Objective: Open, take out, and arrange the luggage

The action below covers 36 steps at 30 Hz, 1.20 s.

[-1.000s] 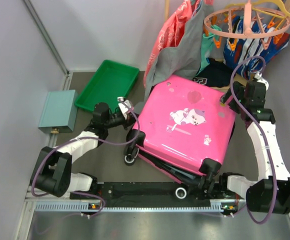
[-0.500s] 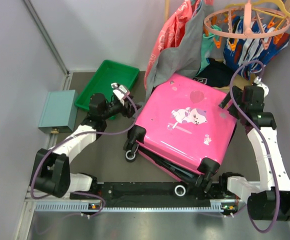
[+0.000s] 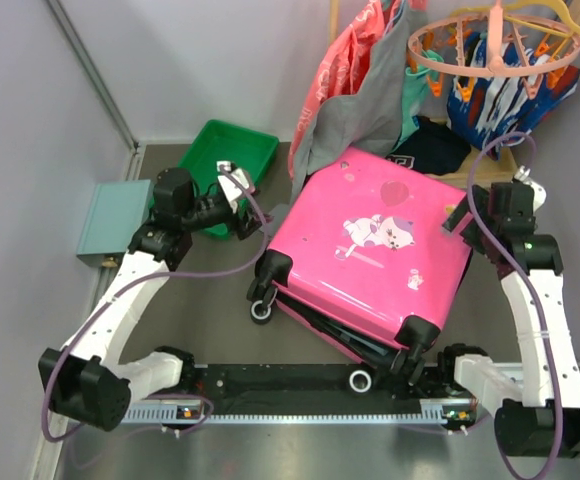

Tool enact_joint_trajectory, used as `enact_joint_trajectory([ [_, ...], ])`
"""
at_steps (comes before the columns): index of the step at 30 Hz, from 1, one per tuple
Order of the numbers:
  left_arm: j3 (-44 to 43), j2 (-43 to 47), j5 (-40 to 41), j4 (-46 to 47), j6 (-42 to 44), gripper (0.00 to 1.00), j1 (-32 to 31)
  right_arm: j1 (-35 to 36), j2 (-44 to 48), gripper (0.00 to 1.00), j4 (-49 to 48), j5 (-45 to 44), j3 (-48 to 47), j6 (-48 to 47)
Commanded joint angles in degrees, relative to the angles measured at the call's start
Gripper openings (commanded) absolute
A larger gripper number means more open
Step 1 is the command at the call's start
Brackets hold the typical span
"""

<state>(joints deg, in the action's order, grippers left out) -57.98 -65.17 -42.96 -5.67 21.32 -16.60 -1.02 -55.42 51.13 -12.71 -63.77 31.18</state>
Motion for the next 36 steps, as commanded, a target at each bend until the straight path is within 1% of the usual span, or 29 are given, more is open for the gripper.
enact_joint_trajectory([
  [1, -4.68, 2.32, -6.87, -24.33, 13.48, 0.71, -0.54, 0.75, 4.43, 0.99, 9.6, -0.39, 1.98, 1.16],
  [2, -5.21, 2.59, -6.87, -26.13, 13.48, 0.72, -0.71, 0.75, 5.31, 0.99, 9.25, 1.44, 2.76, 1.25],
  [4, -5.92, 2.94, -7.66, -29.38, 12.69, 0.73, -0.98, 0.75, 6.46, 0.99, 8.63, 2.25, 4.44, 1.86],
  [5, -5.66, 3.64, -7.93, -29.74, 12.26, 0.75, -1.33, 0.75, 6.46, 0.99, 7.24, 3.73, 5.05, 2.04],
  [6, -4.79, 4.25, -8.1, -29.75, 10.86, 0.8, -1.42, 0.75, 5.68, 0.99, 6.09, 5.05, 6.45, 2.13],
  [7, -4.26, 4.78, -8.28, -29.92, 10.67, 0.91, -1.68, 0.75, 5.24, 0.99, 5.39, 6.28, 7.16, 2.57],
  [8, -3.99, 5.83, -8.02, -30.53, 10.32, 0.99, -2.46, 0.67, 4.8, 0.99, 3.73, 8.64, 7.69, 2.83],
  [10, -3.55, 6.54, -6.8, -31.24, 8.22, 0.99, -3.17, 0.75, 4.27, 0.99, 2.48, 9.46, 9.27, 4.15],
  [13, -3.99, 6.89, -5.65, -33.17, 4.79, 0.99, -4.23, 0.75, 5.05, 0.99, 0.81, 7.09, 10.68, 5.38],
  [18, -2.5, 6.19, 3.39, -33.88, -4.33, 0.99, -8.0, 0.75, 5.23, 0.99, 0.54, 5.33, 11.12, 4.95],
  [19, -2.06, 5.84, 4.8, -33.97, -5.05, 0.99, -8.88, 0.75, 5.15, 0.99, 0.63, 5.07, 11.12, 4.94],
  [20, -1.79, 5.58, 8.73, -34.31, -5.5, 0.99, -10.8, 0.75, 4.88, 0.99, 0.63, 4.89, 11.21, 4.94],
  [22, -1.26, 4.53, 13.23, -34.75, -6.29, 0.99, -13.36, 0.75, 4.79, 0.99, 0.55, 4.8, 11.3, 4.86],
  [23, -1.18, 4.35, 14.99, -34.58, -6.47, 0.99, -16.15, 0.75, 4.71, 0.99, 0.63, 4.63, 11.38, 4.94],
  [24, -0.91, 3.91, 18.49, -34.67, -7.34, 0.99, -17.84, 0.75, 4.62, 0.99, 0.72, 4.45, 11.38, 4.94],
  [25, -0.82, 3.65, 20.18, -34.58, -7.78, 0.99, -19.59, 0.75, 4.53, 0.99, 0.81, 4.27, 11.38, 4.94],
  [26, -0.82, 3.56, 21.76, -34.58, -7.7, 0.99, -22.66, 0.75, 4.36, 0.99, 0.98, 3.92, 11.38, 4.94],
  [27, -0.91, 3.38, 24.56, -34.84, -7.44, 0.99, -23.64, 0.75, 4.44, 0.99, 0.9, 3.75, 11.38, 4.86],
  [28, -0.82, 3.12, 25.55, -34.93, -6.83, 0.99, -24.26, 0.75, 4.44, 0.99, 0.98, 3.66, 11.47, 4.77],
  [30, -0.13, 2.68, 27.22, -34.93, -4.73, 0.99, -24.71, 0.75, 4.18, 0.99, 0.9, 3.57, 11.56, 4.59],
  [31, 0.23, 2.07, 29.49, -35.02, -3.93, 0.99, -24.71, 0.75, 3.92, 0.99, 0.98, 3.57, 11.56, 4.51],
  [34, 3.3, 1.01, 33.8, -31.34, 0.03, 0.99, -24.8, 0.75, 3.48, 0.99, 0.37, 4.09, 12.0, 4.33],
  [36, 3.49, -0.04, 32.25, -30.45, 0.47, 0.99, -24.8, 0.67, 3.21, 0.99, -1.03, 5.67, 13.14, 4.59],
])
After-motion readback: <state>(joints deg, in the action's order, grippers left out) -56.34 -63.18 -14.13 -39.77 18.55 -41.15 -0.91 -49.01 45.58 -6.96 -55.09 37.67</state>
